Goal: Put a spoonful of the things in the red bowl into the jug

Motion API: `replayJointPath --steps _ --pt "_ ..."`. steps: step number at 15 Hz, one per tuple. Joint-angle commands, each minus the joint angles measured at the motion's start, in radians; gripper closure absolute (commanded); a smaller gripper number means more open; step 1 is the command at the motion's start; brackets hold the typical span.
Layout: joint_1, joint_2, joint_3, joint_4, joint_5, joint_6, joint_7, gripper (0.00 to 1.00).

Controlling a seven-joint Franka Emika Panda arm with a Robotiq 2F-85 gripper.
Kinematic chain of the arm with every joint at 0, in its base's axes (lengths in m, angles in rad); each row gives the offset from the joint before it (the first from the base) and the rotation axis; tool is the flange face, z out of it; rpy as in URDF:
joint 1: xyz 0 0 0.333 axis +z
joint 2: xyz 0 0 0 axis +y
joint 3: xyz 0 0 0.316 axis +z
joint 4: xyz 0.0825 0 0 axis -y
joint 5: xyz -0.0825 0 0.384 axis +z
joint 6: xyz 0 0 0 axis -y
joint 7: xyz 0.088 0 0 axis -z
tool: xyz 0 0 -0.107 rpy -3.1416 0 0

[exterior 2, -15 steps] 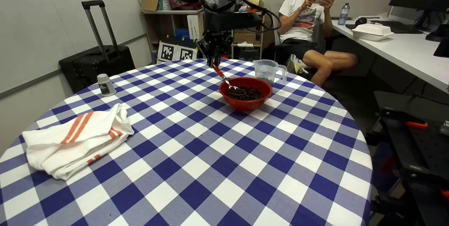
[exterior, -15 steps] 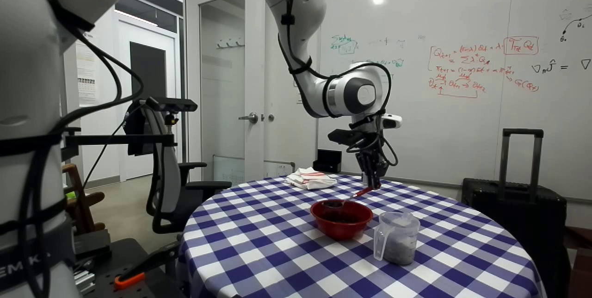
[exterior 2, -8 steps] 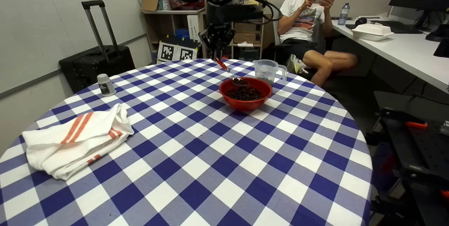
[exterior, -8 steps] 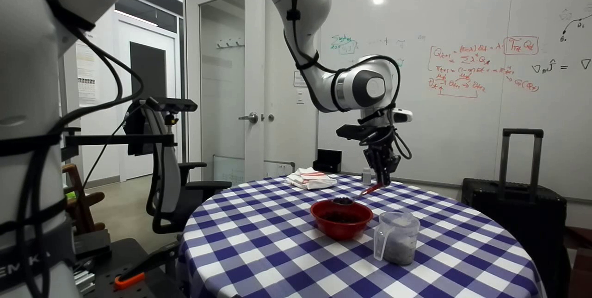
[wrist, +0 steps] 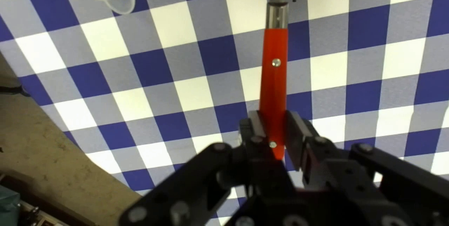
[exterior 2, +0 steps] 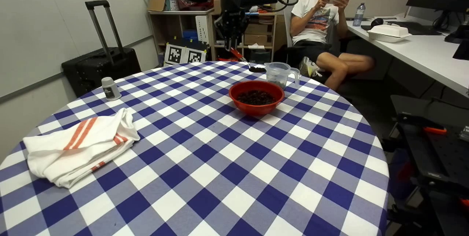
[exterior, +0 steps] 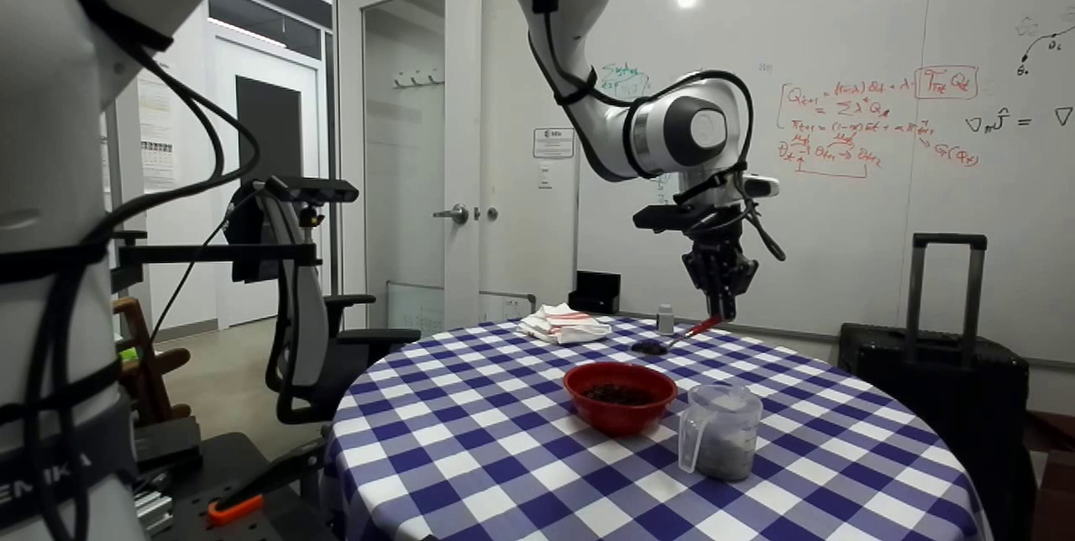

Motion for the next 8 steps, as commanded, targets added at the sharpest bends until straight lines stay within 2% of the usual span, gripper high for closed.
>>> replayJointPath --steps 1,8 --pt "-0.022 -0.031 -0.007 0.002 0.006 -0.033 -0.027 0.95" --pt "-0.041 -0.051 -0.061 -0.023 -0.006 -0.002 0.015 0.95"
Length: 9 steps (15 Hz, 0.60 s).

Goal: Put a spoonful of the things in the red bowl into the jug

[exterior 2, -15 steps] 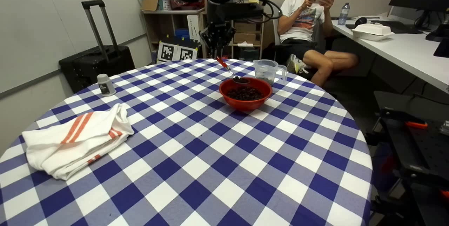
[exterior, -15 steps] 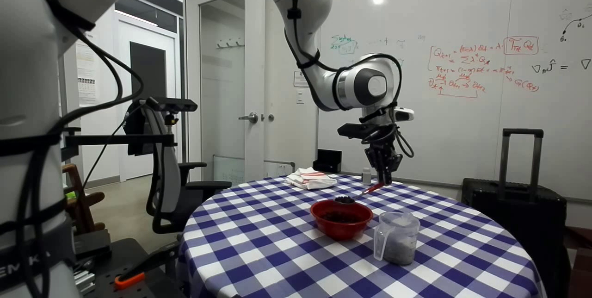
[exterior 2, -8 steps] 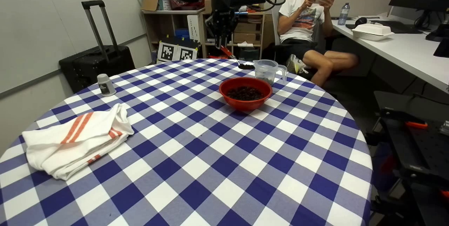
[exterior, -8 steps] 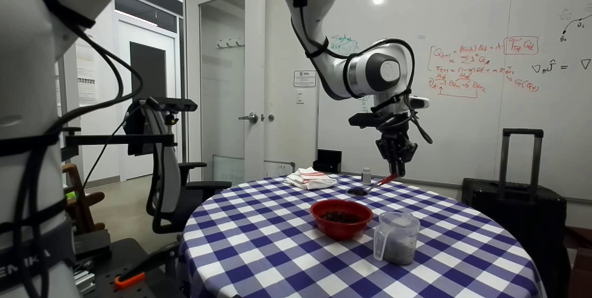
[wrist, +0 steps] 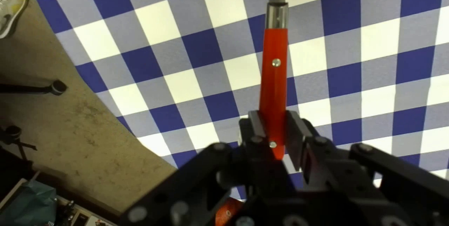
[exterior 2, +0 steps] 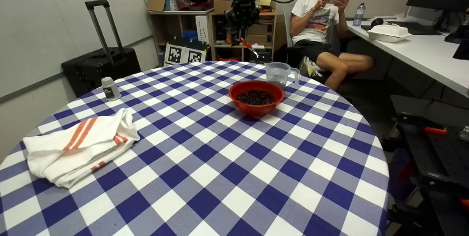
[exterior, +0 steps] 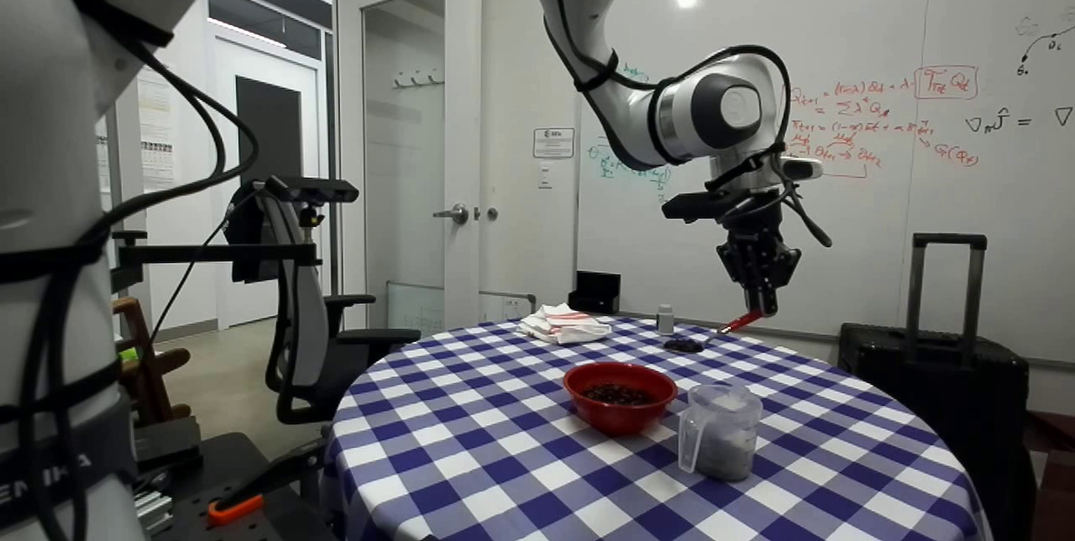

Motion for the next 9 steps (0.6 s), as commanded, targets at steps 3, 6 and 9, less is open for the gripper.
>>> replayJointPath --steps 3,6,9 --pt "-0.012 -0.028 -0.035 -0.034 -0.008 0.010 0.028 0.95" --pt "-0.019 -0.031 -0.052 -0.049 -0.007 0.021 0.042 0.95" --pt "-0.020 -0.031 -0.072 -0.068 -0.010 0.037 0.070 0.95"
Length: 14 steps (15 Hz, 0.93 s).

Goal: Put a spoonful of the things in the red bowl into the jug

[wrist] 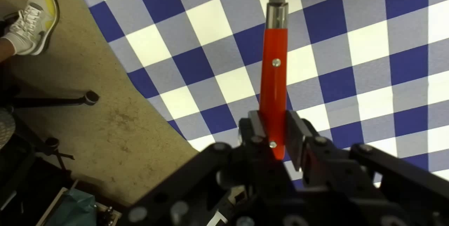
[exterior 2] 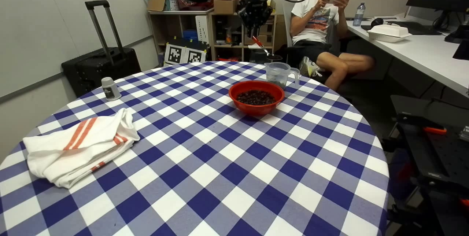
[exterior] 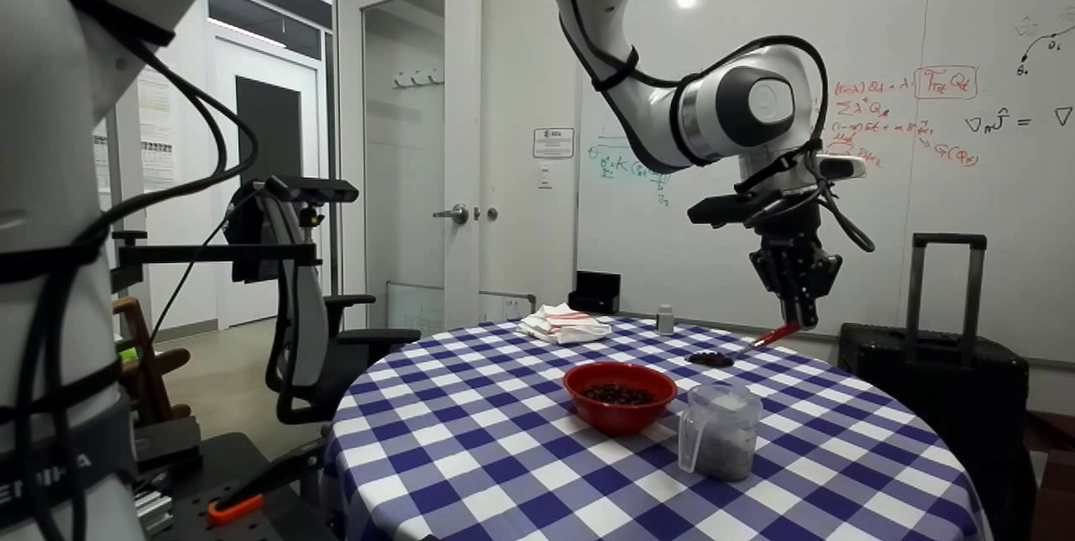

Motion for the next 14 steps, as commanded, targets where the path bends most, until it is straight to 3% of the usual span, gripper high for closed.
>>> replayJointPath --steps 1,9,14 --pt "0.003 -0.030 -0.022 -0.054 -0.011 0.035 0.052 0.95" --pt "0.037 -0.028 -0.096 -0.105 -0.050 0.117 0.172 0.95" --pt "0.103 -0.042 -0.171 -0.146 -0.124 0.173 0.287 0.95"
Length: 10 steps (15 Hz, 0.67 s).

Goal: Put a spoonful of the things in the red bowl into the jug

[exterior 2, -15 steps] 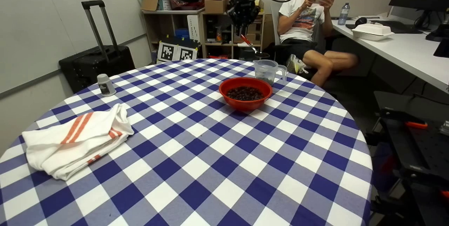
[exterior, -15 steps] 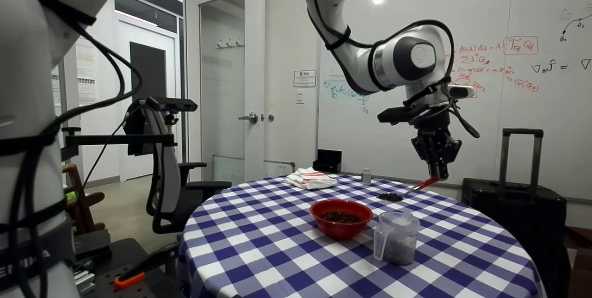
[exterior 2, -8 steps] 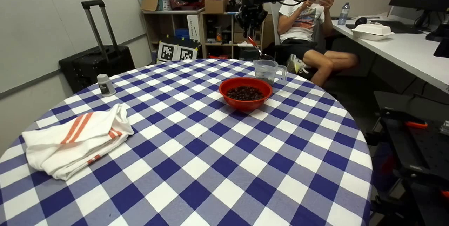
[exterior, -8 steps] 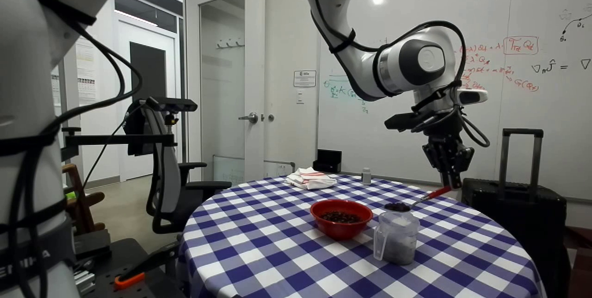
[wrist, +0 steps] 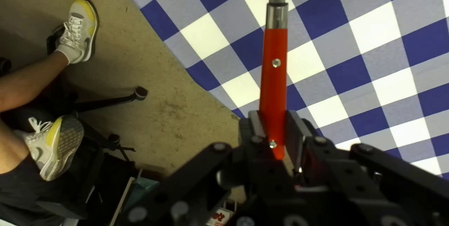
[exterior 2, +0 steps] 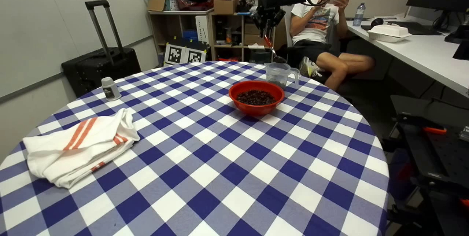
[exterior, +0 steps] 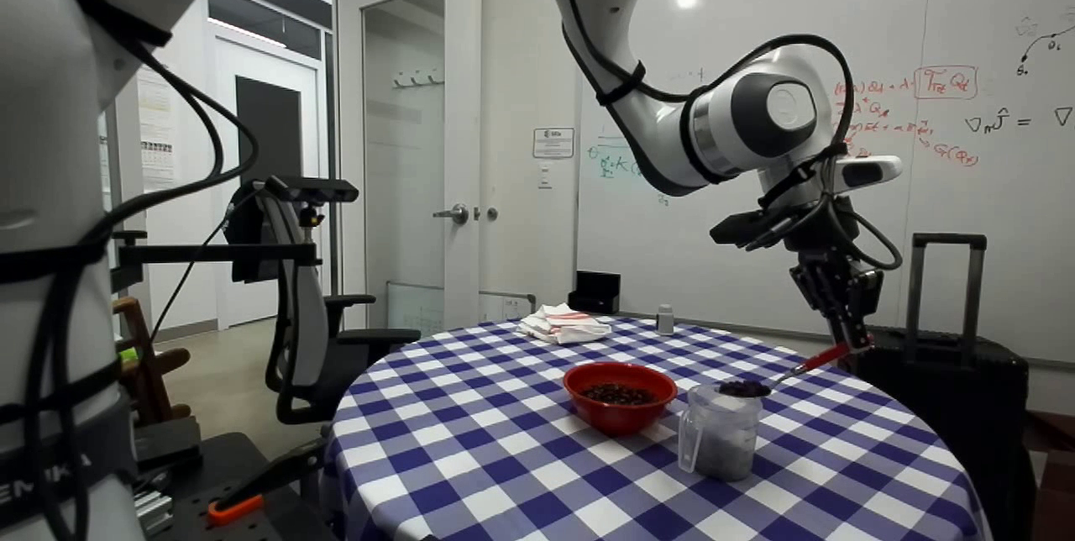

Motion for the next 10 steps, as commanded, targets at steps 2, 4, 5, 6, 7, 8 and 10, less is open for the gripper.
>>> replayJointPath --steps 2,4,5,6,7,8,10 --pt "0.079 -0.052 -0.068 -0.075 -0.071 0.052 0.113 0.95" --pt "0.103 -0.066 -0.084 -0.094 -0.099 0.062 0.152 0.95" --pt "0.115 -0.073 -0.093 -0.102 -0.116 0.066 0.174 0.95" --pt "0.130 -0.079 -0.106 -0.111 -0.137 0.070 0.198 0.95" --pt "0.143 -0.085 -0.118 -0.119 -0.159 0.076 0.224 0.95" --pt "0.158 -0.091 -0.133 -0.126 -0.186 0.080 0.254 0.95" --pt "0.182 -0.097 -0.157 -0.136 -0.236 0.086 0.307 0.95"
